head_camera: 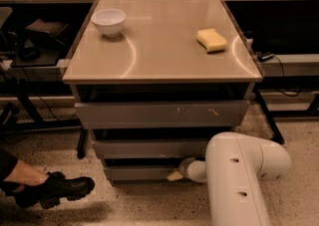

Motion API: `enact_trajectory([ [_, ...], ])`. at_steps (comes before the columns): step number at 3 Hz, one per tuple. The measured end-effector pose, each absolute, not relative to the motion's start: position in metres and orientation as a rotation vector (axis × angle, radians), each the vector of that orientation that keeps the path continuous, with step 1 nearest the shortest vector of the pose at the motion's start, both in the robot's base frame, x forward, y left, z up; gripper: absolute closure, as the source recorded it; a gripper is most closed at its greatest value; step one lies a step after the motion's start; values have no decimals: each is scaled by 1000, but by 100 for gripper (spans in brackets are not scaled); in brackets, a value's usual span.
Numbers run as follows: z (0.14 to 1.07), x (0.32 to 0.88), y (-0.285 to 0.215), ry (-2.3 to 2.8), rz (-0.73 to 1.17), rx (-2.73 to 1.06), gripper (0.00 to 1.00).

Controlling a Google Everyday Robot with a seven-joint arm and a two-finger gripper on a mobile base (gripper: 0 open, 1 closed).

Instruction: Open bottom drawer

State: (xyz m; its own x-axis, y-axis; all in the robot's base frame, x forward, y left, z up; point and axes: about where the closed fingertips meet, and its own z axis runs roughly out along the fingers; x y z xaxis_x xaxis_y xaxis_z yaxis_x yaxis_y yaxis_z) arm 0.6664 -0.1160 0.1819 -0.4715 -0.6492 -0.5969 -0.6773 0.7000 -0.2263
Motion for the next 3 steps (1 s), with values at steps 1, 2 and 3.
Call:
enact_trajectory([
  [1, 144, 647, -120, 2309, 116, -982, 0],
  [2, 151, 647, -118, 2309, 116, -982, 0],
  [3, 157, 647, -118, 2309, 116, -982, 19],
])
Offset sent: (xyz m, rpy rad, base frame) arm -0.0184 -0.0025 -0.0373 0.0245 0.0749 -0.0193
